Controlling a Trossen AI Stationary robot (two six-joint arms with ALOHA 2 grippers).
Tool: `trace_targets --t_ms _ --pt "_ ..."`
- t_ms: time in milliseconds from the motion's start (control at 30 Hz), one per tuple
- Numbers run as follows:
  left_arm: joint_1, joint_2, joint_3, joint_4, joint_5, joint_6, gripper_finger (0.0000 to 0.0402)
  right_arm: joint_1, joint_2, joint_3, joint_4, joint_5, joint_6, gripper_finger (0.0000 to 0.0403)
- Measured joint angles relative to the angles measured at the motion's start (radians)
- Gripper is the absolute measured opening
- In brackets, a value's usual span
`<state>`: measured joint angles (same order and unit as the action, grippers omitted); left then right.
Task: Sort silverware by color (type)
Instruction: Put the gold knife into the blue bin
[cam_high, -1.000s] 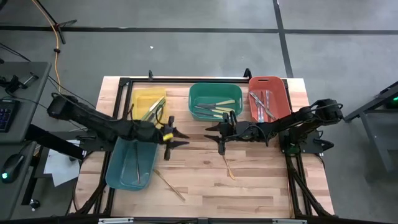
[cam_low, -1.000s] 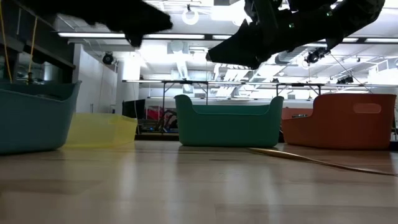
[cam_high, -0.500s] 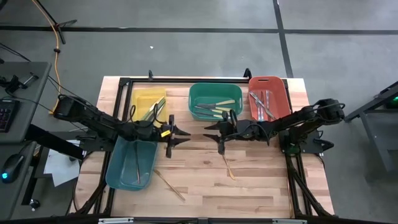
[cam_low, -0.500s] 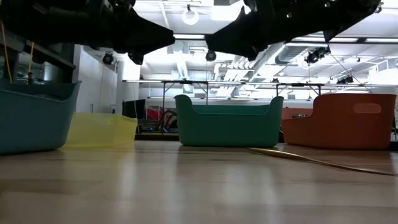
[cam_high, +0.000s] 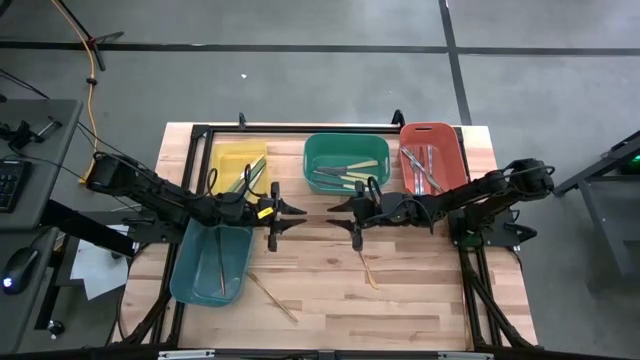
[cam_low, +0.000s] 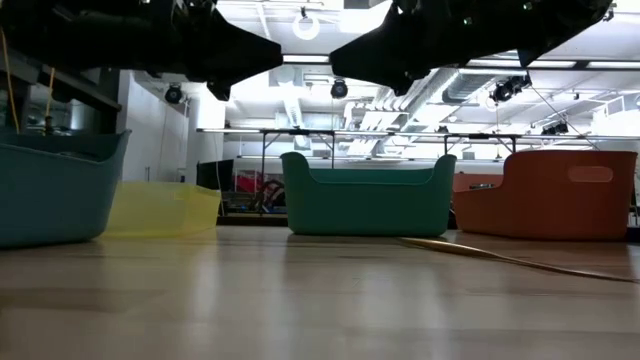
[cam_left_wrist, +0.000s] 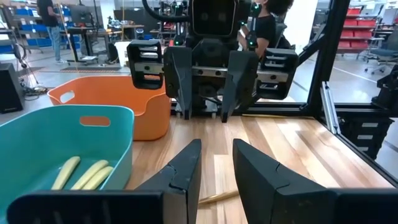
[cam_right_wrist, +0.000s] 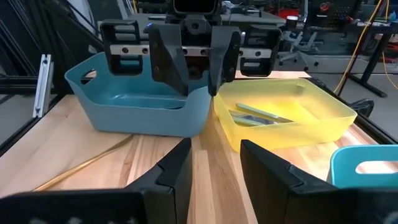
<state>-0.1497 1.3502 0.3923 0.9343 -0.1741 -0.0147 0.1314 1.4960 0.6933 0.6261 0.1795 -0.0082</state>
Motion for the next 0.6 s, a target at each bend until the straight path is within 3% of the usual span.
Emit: trace_targets --t_ms 233,433,533,600 --pt "0.0 0.0 0.0 0.001 0.0 0.0 0.0083 0.0 0.0 0.0 0.004 0.0 0.015 0.0119" --pt "0.0 0.0 0.0 0.0 0.0 0.0 0.0083 0.041 0.0 0.001 0.055 -0.02 0.159 0.0119" --pt "0.0 0.0 0.0 0.001 0.0 0.0 0.0083 0.101 0.0 0.061 -0.122 -0.003 0.206 0.0119" --pt "0.0 0.0 0.0 0.0 0.0 0.0 0.0083 0.147 0.001 0.141 -0.376 0.066 0.29 0.0119"
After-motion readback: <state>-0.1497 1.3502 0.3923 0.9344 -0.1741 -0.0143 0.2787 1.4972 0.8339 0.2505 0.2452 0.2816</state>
